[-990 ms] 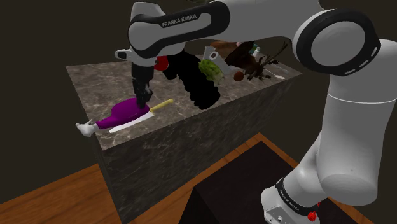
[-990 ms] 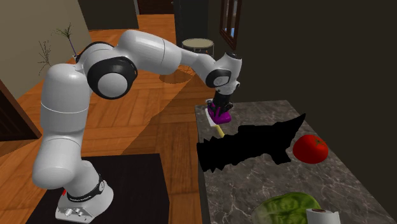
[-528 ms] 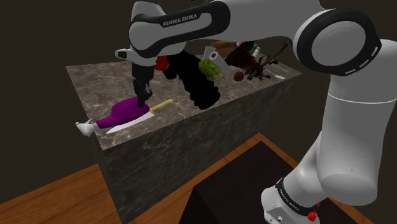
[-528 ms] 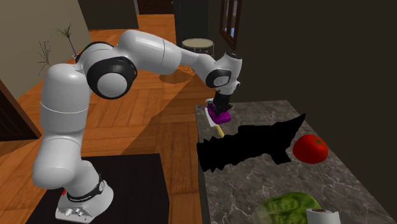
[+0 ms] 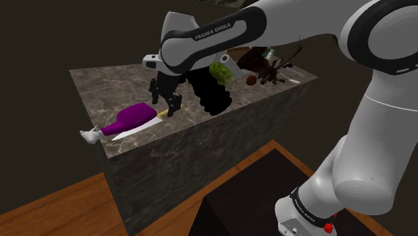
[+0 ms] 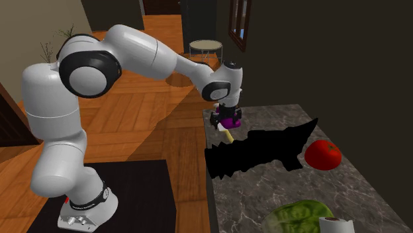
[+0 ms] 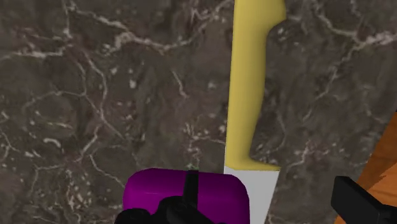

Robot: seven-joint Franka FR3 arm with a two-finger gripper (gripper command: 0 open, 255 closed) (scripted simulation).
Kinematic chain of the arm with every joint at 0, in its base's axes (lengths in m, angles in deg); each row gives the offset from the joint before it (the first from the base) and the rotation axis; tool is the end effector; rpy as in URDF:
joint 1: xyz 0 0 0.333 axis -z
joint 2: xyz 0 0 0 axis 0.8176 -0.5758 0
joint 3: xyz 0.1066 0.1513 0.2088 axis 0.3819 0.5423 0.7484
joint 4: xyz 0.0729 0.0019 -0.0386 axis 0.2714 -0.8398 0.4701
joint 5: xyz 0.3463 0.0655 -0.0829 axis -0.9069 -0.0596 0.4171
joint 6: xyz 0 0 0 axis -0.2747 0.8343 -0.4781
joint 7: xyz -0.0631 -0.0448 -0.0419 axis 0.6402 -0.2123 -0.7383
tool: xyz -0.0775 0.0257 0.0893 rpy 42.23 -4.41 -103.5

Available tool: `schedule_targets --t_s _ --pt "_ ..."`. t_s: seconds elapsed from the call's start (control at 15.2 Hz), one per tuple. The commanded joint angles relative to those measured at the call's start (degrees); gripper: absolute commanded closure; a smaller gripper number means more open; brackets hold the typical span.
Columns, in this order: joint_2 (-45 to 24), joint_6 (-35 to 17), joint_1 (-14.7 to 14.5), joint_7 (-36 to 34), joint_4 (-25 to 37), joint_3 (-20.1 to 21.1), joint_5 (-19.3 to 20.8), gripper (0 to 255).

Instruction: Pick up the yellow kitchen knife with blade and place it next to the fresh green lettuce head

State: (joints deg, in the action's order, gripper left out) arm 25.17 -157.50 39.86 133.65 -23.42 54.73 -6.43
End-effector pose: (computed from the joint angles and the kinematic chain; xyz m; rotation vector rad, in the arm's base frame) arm 0.5320 0.2439 0.3228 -1.9015 -2.3834 -0.1600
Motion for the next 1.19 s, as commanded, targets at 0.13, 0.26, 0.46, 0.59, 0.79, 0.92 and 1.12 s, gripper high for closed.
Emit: schedule_targets --t_s 0.13,0.26,0.46,0.59,0.79,0.92,1.12 --pt "-1.28 -2.94 -0.12 0.64 -1.43 0.07 0.14 0" --pt "-2.49 -4.57 -0.31 0.55 -1.83 0.07 0.27 0" --pt "-2.49 -4.57 -0.31 0.55 -1.83 0.07 0.27 0" --pt "-2.49 -4.57 -0.31 0.55 -1.83 0.07 0.27 0" --pt "-2.49 -4.56 -0.31 0.56 -1.83 0.07 0.27 0" --pt "-2.49 -4.56 -0.31 0.56 -1.83 0.07 0.27 255" --pt "-2.49 -4.57 -0.31 0.56 -1.84 0.07 0.26 255"
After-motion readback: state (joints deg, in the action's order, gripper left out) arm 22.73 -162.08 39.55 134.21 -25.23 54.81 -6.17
